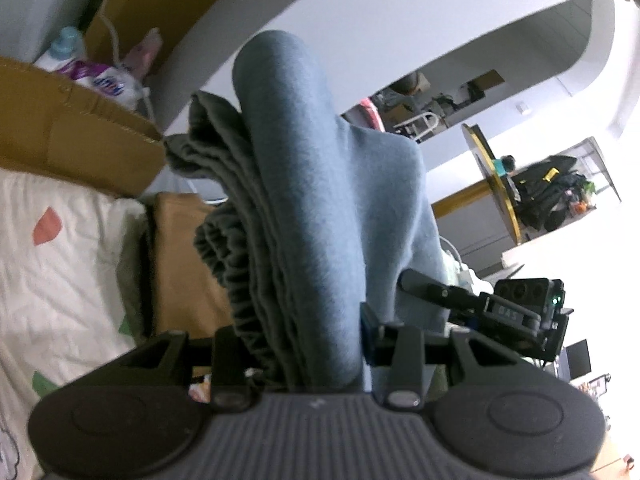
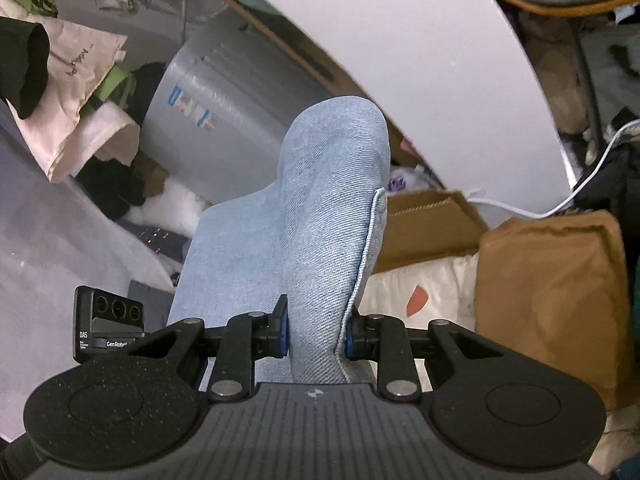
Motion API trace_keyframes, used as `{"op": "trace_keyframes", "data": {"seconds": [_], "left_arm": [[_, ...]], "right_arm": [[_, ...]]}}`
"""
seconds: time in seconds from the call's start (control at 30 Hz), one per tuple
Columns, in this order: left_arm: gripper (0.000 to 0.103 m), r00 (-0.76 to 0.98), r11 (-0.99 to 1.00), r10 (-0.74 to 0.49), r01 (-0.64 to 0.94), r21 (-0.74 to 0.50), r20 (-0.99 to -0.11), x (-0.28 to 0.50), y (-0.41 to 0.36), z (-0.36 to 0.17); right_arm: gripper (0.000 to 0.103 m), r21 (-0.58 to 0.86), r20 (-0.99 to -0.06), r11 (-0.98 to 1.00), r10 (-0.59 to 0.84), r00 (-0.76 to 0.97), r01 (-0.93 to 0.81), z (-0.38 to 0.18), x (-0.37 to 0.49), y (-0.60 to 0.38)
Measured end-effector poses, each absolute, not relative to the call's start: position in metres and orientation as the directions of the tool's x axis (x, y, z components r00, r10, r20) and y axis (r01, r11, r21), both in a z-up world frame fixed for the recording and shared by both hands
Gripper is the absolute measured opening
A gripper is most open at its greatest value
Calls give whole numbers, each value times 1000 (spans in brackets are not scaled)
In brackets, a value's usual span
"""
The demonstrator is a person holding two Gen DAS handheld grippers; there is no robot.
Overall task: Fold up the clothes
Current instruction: 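Carry the folded jeans with both grippers toward the clothes pile by the wall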
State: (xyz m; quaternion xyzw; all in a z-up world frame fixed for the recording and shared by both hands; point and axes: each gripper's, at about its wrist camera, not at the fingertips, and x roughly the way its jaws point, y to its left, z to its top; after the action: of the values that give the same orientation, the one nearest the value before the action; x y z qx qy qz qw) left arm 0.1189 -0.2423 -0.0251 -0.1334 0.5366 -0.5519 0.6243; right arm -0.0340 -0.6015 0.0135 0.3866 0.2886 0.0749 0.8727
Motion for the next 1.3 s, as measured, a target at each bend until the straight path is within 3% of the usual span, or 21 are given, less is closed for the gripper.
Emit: {"op": "trace_keyframes", "data": {"seconds": [0.23, 1.3], "left_arm": [[41, -195, 297, -851, 588, -753, -488, 117, -272, -31], [41, -290, 234, -856, 522, -820, -429, 160, -358, -171]], "right_arm": [[24, 694, -449, 710, 299, 842, 118, 7, -41, -626], [24, 539, -558, 791, 76, 826, 291, -106, 6, -692]]}}
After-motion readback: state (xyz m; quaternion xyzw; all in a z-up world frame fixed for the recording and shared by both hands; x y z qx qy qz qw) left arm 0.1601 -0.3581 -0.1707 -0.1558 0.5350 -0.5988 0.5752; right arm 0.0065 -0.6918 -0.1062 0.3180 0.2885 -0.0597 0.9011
